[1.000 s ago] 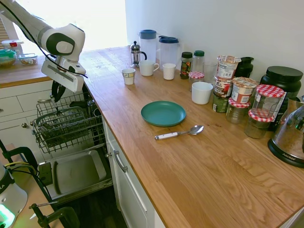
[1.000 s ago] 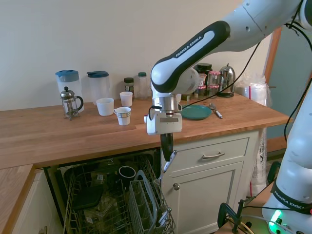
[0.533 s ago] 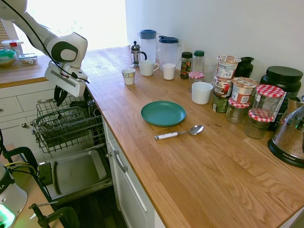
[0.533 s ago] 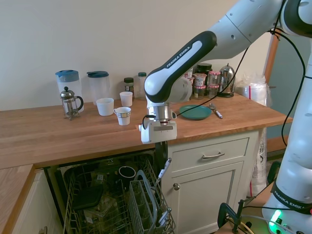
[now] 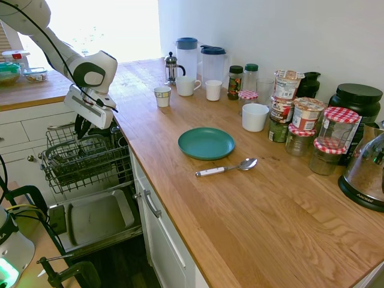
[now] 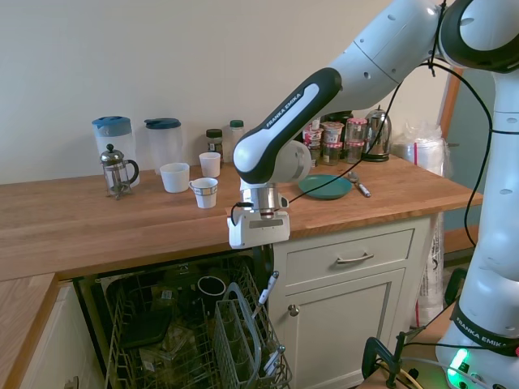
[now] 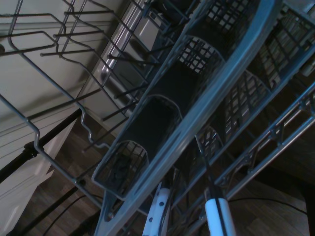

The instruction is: Put the fork in the dishwasher

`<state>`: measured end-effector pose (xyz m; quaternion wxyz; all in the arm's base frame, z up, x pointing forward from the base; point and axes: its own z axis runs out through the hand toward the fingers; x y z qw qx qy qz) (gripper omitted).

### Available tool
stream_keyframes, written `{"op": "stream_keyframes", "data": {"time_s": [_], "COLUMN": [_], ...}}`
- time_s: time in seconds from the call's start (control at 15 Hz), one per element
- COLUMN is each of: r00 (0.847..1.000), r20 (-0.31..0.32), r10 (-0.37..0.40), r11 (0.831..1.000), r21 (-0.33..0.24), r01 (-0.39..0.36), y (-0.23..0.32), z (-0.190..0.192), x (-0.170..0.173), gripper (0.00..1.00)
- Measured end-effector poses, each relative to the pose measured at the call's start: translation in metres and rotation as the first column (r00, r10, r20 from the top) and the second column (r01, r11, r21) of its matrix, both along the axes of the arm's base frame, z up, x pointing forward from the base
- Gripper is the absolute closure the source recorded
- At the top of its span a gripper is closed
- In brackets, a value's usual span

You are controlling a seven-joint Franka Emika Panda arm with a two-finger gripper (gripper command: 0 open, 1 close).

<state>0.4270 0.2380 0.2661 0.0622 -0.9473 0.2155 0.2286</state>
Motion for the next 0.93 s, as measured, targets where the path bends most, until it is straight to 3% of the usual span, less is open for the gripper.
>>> {"op": "stream_keyframes", "data": {"time_s": [0.73, 0.8, 0.93], "r00": [0.999, 0.999, 0.999], "r20": [-0.034, -0.038, -0.041], "r10": [-0.019, -0.019, -0.019], "r11": [1.000, 1.000, 0.999], "r21": [-0.022, -0.024, -0.028], "r01": [0.018, 0.018, 0.018], "y": [0.008, 0.009, 0.014], "z": [-0.055, -0.059, -0.060], "x": [0.020, 0.021, 0.023], "gripper": [1.00, 0.00, 0.00]}}
